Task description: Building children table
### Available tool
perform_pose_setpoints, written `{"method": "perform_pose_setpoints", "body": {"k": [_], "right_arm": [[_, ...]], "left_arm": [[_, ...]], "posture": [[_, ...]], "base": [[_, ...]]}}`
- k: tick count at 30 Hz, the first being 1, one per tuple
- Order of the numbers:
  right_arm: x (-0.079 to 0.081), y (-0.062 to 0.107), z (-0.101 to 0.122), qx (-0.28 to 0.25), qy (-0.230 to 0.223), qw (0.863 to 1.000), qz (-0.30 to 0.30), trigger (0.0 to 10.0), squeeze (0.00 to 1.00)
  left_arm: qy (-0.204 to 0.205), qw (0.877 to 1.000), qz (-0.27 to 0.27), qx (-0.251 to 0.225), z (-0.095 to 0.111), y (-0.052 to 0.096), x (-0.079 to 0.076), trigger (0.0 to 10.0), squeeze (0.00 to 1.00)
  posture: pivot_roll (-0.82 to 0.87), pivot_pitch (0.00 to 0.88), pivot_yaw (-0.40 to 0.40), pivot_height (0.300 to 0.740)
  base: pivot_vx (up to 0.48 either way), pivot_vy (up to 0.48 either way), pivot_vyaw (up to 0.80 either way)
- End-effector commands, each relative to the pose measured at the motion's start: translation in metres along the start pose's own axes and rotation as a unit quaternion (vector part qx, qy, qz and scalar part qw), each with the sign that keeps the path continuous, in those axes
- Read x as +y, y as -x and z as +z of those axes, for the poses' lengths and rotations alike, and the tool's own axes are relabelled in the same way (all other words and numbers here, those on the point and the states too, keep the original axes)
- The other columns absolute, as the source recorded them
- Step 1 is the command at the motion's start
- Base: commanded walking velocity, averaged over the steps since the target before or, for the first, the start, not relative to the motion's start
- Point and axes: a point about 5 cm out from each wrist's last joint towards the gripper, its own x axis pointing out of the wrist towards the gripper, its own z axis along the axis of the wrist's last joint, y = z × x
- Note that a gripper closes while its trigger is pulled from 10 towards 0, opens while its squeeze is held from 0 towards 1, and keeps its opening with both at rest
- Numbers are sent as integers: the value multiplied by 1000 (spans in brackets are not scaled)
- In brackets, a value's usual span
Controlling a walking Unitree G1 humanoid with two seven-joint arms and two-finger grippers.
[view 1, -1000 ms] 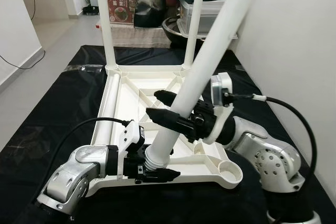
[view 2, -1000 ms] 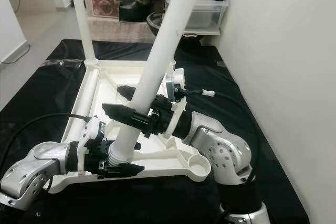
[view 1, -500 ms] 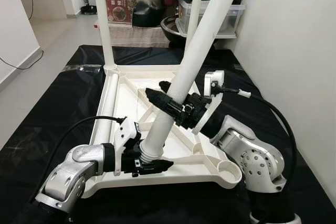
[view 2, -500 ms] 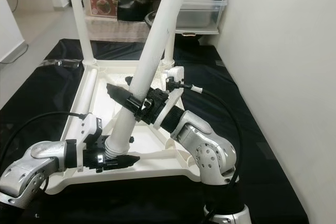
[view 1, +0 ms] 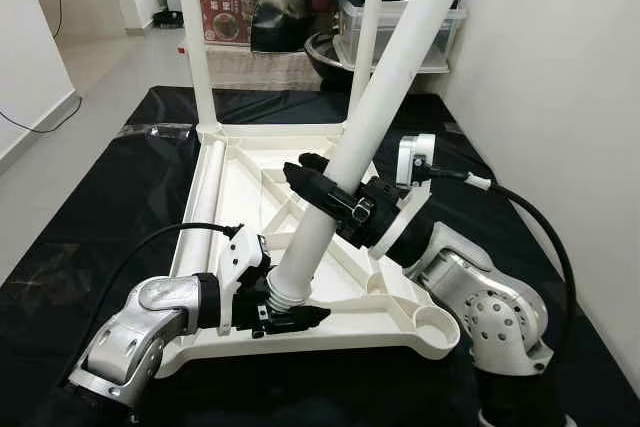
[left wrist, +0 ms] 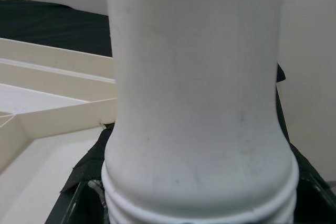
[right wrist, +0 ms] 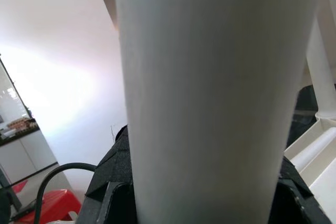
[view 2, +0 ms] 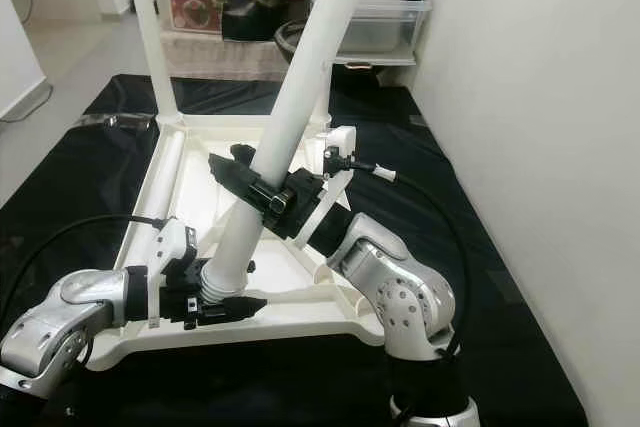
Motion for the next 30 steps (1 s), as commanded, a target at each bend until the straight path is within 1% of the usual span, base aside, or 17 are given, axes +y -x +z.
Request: {"method": "perform_pose_setpoints", "body": {"k": [1,2,3,4,5,7,9,11,12,16,18,19,21,22,25,26,30], "right_arm": [[4,0,1,-1,-6,1000,11,0,0],[4,1,0,0,-6,1000,11,0,0],[4,3,0,1,-6,1000,10,0,0],[4,3,0,1,-6,1000,10,0,0],[3,4,0,3,-5,1000,6,0,0],[0,6,1,6,3,1000,-3,0,0],[-3,9,2,7,12,1000,-13,0,0],[-5,10,3,8,16,1000,-16,0,0],[-10,14,6,12,34,999,-29,0,0],[-16,20,10,18,51,998,-39,0,0],[-28,33,19,30,76,995,-53,0,0],[-33,40,25,39,90,993,-60,0,0],[-39,49,31,52,105,991,-68,0,0],[-43,55,35,62,115,989,-75,0,0],[-46,60,39,71,124,986,-83,0,0],[-48,63,42,79,135,984,-85,0,0],[-49,75,48,109,157,979,-75,0,0]], "left_arm": [[-17,1000,-21,8,-1,-3,-4,0,0],[-21,1000,-9,8,-1,-1,-2,7255,761],[-18,1000,7,5,-1,-1,2,10000,1000],[-18,1000,7,5,-1,-1,2,10000,1000],[-21,1000,23,2,0,0,6,10000,1000],[-22,997,67,-15,3,1,16,10000,1000],[-27,994,102,-30,7,3,23,10000,1000],[-29,993,111,-34,8,4,24,10000,1000],[-24,992,119,-43,10,8,24,10000,1000],[-16,992,118,-46,10,11,22,10000,1000],[-2,993,113,-45,6,15,17,10000,1000],[2,994,101,-43,5,17,12,10000,1000],[3,996,84,-39,3,17,6,10000,1000],[6,996,74,-39,1,16,2,10000,227],[9,997,66,-39,0,14,-2,10000,227],[9,997,66,-39,0,13,-3,10000,0],[9,996,82,-38,-1,14,-2,10000,0]], "posture": [[74,0,-68,740],[74,0,-68,740],[75,0,-68,740],[75,0,-68,740],[75,0,-71,740],[74,0,-72,740],[75,0,-72,740],[75,0,-72,740],[75,0,-72,740],[82,0,-69,740],[84,0,-72,740],[83,0,-72,740],[79,0,-76,740],[78,0,-76,740],[78,0,-76,740],[77,0,-77,740],[78,0,-72,740]], "base": [[0,0,0],[0,0,0],[0,0,0],[0,0,0],[0,0,0],[0,0,0],[0,0,0],[0,0,0],[0,0,0],[0,0,0],[0,0,0],[0,0,0],[0,0,0],[0,0,0],[0,0,0],[0,0,0],[0,0,0]]}}
